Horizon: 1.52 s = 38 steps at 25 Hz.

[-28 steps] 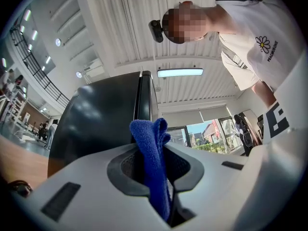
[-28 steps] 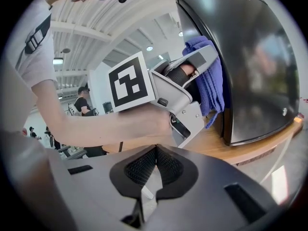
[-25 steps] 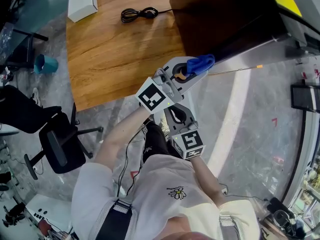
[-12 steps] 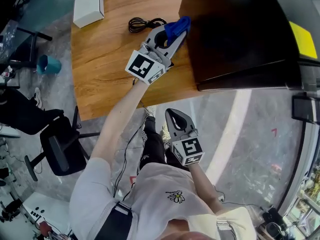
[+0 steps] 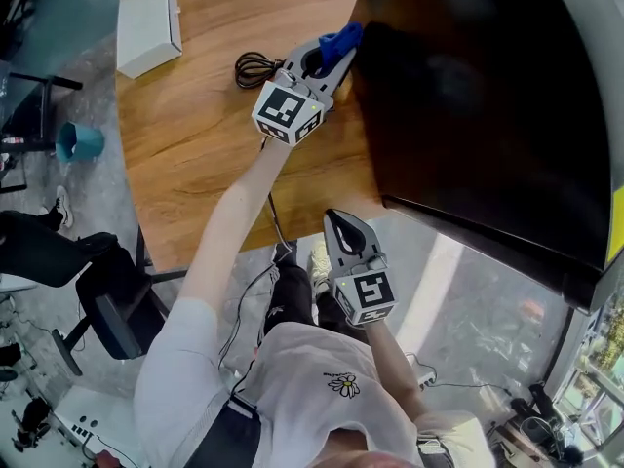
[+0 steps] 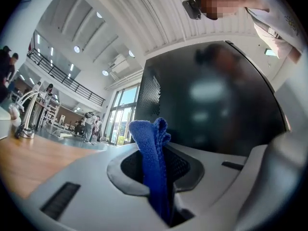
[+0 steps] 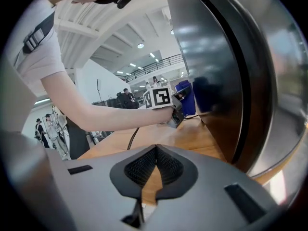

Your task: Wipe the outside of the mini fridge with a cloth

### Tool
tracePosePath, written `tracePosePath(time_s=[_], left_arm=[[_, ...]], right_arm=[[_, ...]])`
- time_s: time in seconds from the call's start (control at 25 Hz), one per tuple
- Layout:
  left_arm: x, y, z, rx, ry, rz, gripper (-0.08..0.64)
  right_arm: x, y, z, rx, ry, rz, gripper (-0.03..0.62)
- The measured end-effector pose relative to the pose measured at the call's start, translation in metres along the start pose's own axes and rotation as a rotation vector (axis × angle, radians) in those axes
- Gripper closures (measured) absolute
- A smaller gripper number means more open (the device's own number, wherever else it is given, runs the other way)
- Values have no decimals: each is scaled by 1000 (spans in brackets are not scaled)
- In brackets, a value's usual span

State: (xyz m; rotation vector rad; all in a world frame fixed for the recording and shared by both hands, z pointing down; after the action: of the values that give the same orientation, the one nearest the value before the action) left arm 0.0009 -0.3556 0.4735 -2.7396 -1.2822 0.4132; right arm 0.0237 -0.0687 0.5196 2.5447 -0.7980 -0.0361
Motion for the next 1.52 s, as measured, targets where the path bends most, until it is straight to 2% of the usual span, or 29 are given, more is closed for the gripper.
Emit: tracePosePath(time_s=[0.2,0.36,0.44,0.56,0.64,0.96,1.08,1.28,1.52], left_arm=[[-23,19,-1,-7,-15,19,494],[-44,26,-2,-35,-28,99,495],[-46,29,-4,-64,-10,107,495],[-44,34,-7,-99,17,104,495],[-43,34,-9,-111,6,99,495],[-23,24,-15,-157,8,19,495],[-12,18,-15,-145,-18,-9,494],[11,8,-18,-103,-115,-10,494],[39,-11,-26,-104,-119,-28,495]], right_arm=[[10,19,18,15,3,-16,580],[12,28,26,26,-4,-12,580],[13,30,29,24,-9,-11,580],[13,31,29,18,-7,-12,580],[13,33,29,16,-4,-12,580],[-4,35,34,27,-1,12,580],[-6,32,35,30,-9,18,580],[-8,19,32,31,-15,15,580],[-16,6,22,38,-23,19,580]])
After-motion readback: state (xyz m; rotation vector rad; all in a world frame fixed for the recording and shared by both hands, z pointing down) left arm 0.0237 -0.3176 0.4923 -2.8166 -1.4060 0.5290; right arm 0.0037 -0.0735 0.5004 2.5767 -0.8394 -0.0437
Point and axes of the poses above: the fingertips, and each gripper's own axes: y forward along the fingers, x to its right, z out of its top, the point moved 4 cm from there along -y, backward along the fingers, and after that the axes turned 9 degrees about -y, right-handed, at the moved point
